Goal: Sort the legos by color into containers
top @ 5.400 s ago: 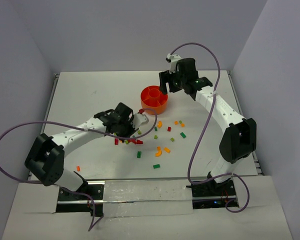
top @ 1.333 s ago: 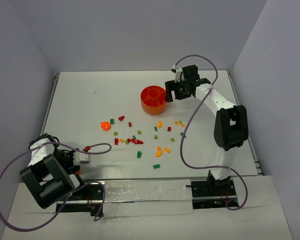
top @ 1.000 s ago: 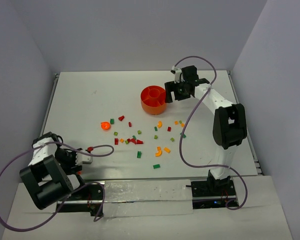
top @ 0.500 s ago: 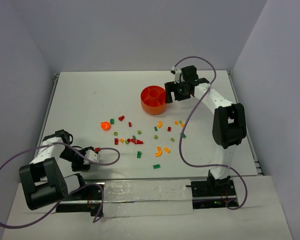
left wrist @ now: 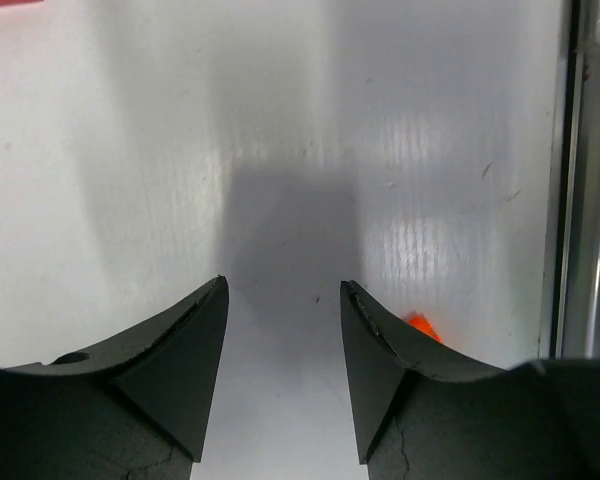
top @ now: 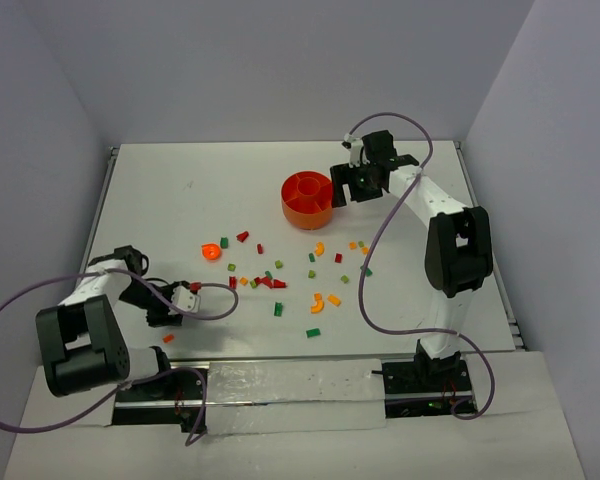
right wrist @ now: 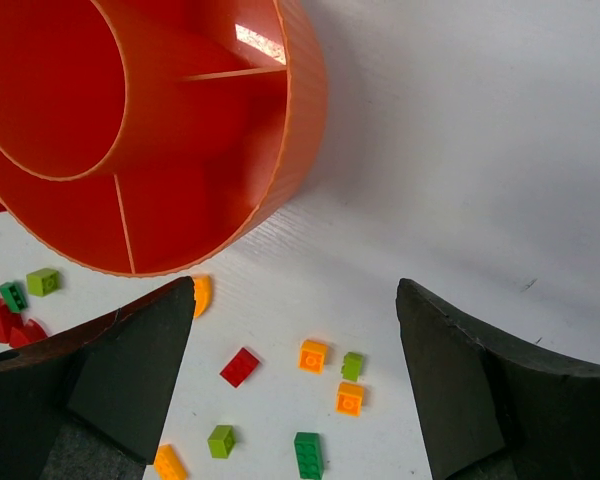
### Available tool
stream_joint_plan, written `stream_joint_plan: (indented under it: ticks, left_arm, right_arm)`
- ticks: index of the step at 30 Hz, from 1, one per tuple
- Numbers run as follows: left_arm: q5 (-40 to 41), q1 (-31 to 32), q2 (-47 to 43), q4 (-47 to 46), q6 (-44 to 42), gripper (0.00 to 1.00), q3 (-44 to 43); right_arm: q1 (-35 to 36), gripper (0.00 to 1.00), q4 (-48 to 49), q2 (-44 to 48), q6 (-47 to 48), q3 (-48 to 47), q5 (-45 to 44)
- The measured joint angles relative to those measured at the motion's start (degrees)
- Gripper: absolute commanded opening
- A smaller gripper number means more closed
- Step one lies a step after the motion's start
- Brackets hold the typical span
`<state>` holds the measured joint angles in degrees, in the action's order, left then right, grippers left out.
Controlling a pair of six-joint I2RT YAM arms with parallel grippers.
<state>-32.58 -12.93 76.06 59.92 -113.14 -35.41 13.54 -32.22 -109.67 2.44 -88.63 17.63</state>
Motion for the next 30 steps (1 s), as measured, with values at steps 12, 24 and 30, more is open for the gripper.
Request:
stream_joint_plan:
  ticks: [12,24,30]
  left_arm:
    - [3.42,-2.13,-8.34,9.23,-0.02,0.66,-1.43]
    - [9.97,2.07,1.6,13.65,-0.02,0.65,-6.66]
    - [12.44,5.33,1.95,11.11,-0.03,0.57,-4.89]
  right_arm:
    - [0.0,0.88,-0.35,0.0,-0.02,-0.19,0.08]
    - [0.0,0.87,-0.38,-0.02,0.25,-0.19,0.21]
    - [0.0,0.87,-0.39,-0.51,0.28,-0.19,0.02]
